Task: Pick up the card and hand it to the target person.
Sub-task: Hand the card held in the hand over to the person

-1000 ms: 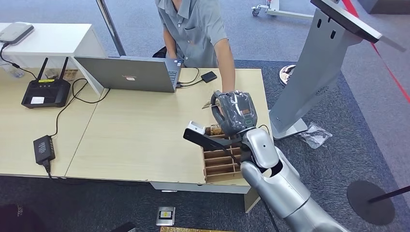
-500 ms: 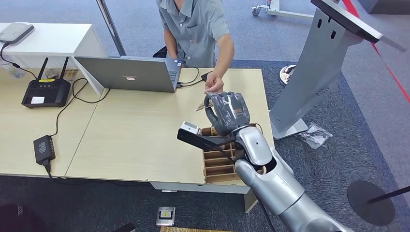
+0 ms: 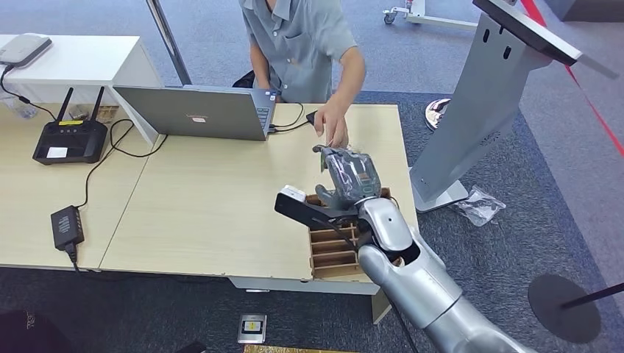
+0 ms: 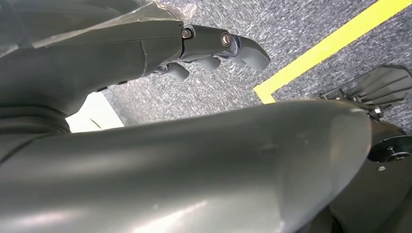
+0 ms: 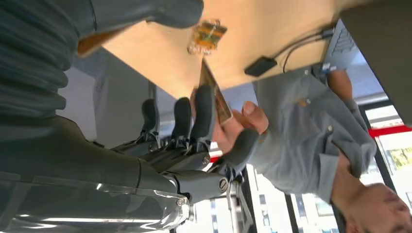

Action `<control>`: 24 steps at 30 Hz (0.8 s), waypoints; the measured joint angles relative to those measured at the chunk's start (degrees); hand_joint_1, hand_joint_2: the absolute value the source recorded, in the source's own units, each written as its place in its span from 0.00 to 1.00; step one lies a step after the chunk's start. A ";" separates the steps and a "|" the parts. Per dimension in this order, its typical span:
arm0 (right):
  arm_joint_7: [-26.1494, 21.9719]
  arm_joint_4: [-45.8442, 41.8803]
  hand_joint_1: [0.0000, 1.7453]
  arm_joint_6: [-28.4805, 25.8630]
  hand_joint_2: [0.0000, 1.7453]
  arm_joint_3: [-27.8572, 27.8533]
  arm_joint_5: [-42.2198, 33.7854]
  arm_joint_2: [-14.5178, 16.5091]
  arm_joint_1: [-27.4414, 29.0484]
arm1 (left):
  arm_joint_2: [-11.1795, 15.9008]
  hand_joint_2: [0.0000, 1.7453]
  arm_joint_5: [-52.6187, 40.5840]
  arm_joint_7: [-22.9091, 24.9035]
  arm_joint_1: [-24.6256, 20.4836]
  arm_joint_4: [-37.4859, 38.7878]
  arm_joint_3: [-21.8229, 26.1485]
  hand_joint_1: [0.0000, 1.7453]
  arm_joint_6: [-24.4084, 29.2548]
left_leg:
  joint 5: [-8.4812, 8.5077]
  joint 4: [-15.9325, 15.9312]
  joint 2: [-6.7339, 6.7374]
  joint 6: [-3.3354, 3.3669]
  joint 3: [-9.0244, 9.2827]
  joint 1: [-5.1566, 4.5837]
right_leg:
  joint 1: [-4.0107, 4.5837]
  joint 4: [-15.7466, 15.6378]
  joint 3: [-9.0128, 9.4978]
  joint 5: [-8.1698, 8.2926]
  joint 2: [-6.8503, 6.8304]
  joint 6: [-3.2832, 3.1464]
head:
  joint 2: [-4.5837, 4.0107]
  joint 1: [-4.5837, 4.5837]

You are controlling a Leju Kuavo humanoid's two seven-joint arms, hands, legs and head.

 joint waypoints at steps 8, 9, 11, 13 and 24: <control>-1.66 -2.98 0.00 5.14 1.00 -2.62 -12.93 -1.82 4.49 | 0.51 0.00 1.04 -0.79 1.25 0.04 1.07 0.00 0.22 | -0.01 0.00 0.01 0.00 -0.01 0.00 | 0.00 0.00 -0.02 -0.01 0.00 0.00 | 0.00 -0.01; -2.10 -3.78 0.00 5.72 1.00 -2.99 -14.96 -2.10 5.10 | 0.56 0.00 1.15 -1.08 1.44 0.05 1.25 0.00 0.28 | -0.01 0.00 0.00 0.00 -0.01 0.00 | 0.00 0.00 -0.02 -0.01 0.00 0.00 | 0.00 -0.01; -2.91 -5.74 0.00 7.01 1.00 -3.77 -19.25 -2.86 6.48 | 0.69 0.00 1.41 -1.71 1.89 0.13 1.48 0.00 0.43 | -0.01 0.00 0.00 0.00 -0.01 0.00 | 0.00 0.00 -0.02 -0.03 0.00 -0.01 | 0.00 -0.01; -3.73 -8.03 0.00 8.06 1.00 -4.71 -23.87 -3.84 8.17 | 0.78 0.00 1.57 -2.38 2.39 0.26 1.69 0.00 0.70 | -0.01 0.00 0.00 0.01 -0.01 0.00 | 0.00 -0.01 -0.02 -0.03 0.00 -0.02 | 0.00 -0.01; -8.21 -17.80 0.00 8.93 1.00 -11.34 -39.83 -9.00 16.69 | 0.96 0.00 0.85 -3.21 3.01 0.39 2.51 0.00 1.01 | -0.02 0.01 0.01 0.01 0.02 -0.01 | -0.01 -0.02 -0.01 -0.03 0.00 -0.02 | 0.00 -0.01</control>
